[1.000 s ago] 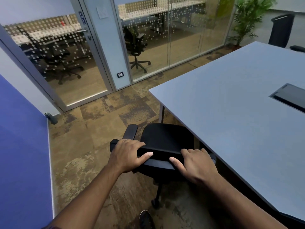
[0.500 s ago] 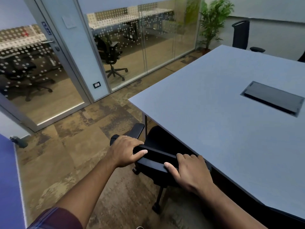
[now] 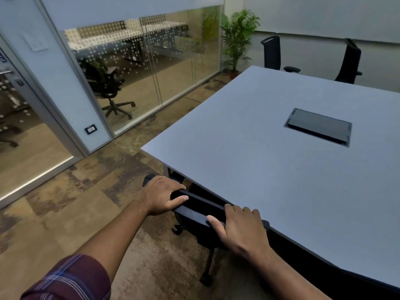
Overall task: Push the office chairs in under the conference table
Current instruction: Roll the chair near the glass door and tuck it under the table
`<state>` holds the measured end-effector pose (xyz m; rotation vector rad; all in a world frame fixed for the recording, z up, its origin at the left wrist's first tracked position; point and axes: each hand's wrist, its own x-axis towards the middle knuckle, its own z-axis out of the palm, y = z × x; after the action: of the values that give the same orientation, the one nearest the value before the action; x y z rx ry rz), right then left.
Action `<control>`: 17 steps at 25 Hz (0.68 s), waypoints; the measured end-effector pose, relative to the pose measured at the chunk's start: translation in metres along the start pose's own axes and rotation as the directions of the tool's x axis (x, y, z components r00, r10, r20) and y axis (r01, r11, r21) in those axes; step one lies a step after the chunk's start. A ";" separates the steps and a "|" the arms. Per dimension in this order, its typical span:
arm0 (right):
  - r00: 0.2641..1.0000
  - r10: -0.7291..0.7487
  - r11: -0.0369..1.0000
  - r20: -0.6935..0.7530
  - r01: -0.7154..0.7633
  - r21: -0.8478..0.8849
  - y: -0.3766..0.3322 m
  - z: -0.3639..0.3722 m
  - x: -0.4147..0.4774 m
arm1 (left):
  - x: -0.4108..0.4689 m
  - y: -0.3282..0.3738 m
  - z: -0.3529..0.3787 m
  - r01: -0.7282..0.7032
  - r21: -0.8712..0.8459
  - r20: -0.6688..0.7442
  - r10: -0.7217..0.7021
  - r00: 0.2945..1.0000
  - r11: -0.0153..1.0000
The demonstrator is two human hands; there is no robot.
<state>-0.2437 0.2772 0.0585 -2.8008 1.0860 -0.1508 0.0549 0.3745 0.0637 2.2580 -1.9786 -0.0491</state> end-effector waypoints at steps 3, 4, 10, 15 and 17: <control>0.999 0.041 0.999 -0.008 -0.041 -0.022 -0.002 0.000 0.011 | 0.019 -0.009 -0.003 -0.050 -0.003 0.003 0.050 0.999 0.999; 0.999 0.052 0.998 -0.011 -0.052 -0.026 -0.002 0.000 0.014 | 0.025 -0.011 -0.004 -0.061 -0.003 0.005 0.061 0.998 0.998; 0.997 0.083 0.996 -0.002 -0.083 -0.040 -0.002 -0.003 0.033 | 0.058 -0.023 -0.006 -0.120 0.015 0.051 0.119 0.992 0.993; 0.992 0.127 0.991 -0.014 -0.128 -0.044 -0.004 0.000 0.046 | 0.081 -0.034 -0.003 -0.156 0.021 0.043 0.155 0.987 0.987; 0.990 0.144 0.988 -0.011 -0.144 -0.052 -0.008 0.003 0.052 | 0.087 -0.041 -0.002 -0.162 0.018 0.050 0.161 0.986 0.987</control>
<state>-0.1996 0.2482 0.0591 -2.7560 1.3075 -0.1187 0.1074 0.2936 0.0665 2.1200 -2.1902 -0.0666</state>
